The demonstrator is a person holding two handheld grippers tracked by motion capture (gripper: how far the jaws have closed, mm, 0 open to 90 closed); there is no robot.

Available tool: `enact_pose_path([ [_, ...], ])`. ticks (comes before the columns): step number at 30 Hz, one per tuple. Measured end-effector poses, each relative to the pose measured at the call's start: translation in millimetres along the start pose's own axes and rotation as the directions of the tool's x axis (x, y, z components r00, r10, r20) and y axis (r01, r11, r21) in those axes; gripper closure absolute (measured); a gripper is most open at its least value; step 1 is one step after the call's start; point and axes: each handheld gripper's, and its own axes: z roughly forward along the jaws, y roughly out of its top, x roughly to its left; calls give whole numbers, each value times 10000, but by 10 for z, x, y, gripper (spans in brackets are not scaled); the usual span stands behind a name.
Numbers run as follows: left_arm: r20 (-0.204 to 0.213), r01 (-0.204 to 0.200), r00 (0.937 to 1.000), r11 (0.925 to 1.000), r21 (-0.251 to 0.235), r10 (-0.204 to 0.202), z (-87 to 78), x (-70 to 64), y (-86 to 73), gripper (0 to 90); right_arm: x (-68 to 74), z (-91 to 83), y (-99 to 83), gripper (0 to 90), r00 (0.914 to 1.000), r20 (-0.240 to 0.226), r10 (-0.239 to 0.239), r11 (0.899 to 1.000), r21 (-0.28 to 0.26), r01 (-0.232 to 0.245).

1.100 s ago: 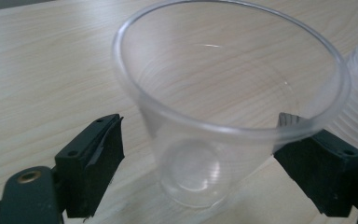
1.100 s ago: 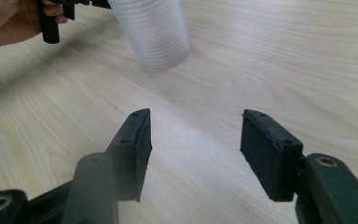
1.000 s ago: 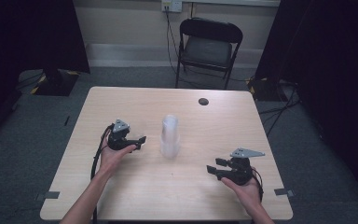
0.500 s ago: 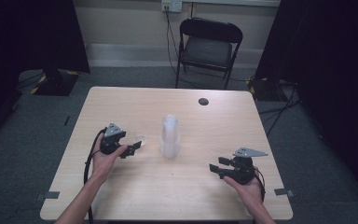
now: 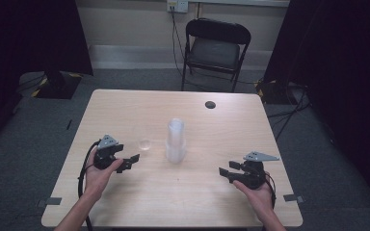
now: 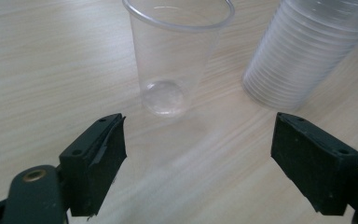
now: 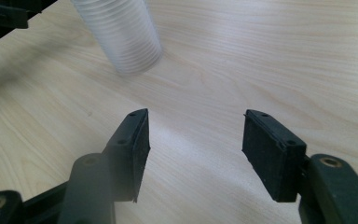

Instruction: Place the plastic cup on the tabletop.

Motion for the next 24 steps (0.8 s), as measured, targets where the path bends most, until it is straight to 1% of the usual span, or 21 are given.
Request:
enact_pose_path([
  [1,-46,82,10000,10000,51,-82,-34,-9,-17,177,-2,0,-2,412,10000,14,10,10000,-4,-10],
  [3,-162,111,9998,9999,108,-109,-102,-25,-48,176,-6,1,-7,411,10000,55,11,10000,1,-11],
  [4,-203,75,9998,9998,200,-71,-133,-34,-56,176,-8,1,-10,410,10000,79,8,10000,14,-8],
  [6,-287,-59,9996,9997,226,66,-194,-62,-69,176,-12,-1,-13,408,9999,144,31,10000,31,-32],
  [8,-406,-187,9990,9998,86,190,-246,-97,-106,176,-19,-3,-15,405,9998,193,39,10000,-8,-39],
  [10,-570,-266,9980,9994,240,279,-270,-124,-158,176,-26,-6,-20,404,9997,228,83,10000,-8,-83],
  [11,-552,-135,9984,9994,305,152,-272,-139,-187,176,-33,-4,-23,402,9996,268,87,10000,6,-87],
  [13,-439,-105,9990,9989,455,125,-277,-170,-244,176,-44,11,-29,398,9995,323,61,10000,52,-63],
  [15,-376,-136,9992,9985,530,157,-296,-200,-298,176,-41,19,-34,390,9989,471,-43,9999,105,38],
  [17,-179,-127,9997,9989,450,135,-311,-219,-353,174,-38,26,-38,378,9982,570,-161,9998,141,153],
  [18,-174,-172,9997,9986,504,181,-322,-220,-371,174,-40,29,-41,366,9979,614,-201,9997,138,193],
  [19,-144,-86,9999,9988,489,93,-329,-225,-392,173,-43,34,-46,355,9973,684,-251,9996,114,244],
  [22,21,-98,10000,9989,452,97,-348,-219,-419,171,-66,40,-55,314,9964,818,-233,9997,135,222],
  [23,-2,-127,9999,9991,409,127,-353,-215,-418,171,-74,38,-57,299,9955,926,-180,9998,124,169],
  [24,-93,-251,9996,9988,417,255,-362,-205,-416,171,-86,37,-60,287,9948,999,-195,9998,126,184],
])
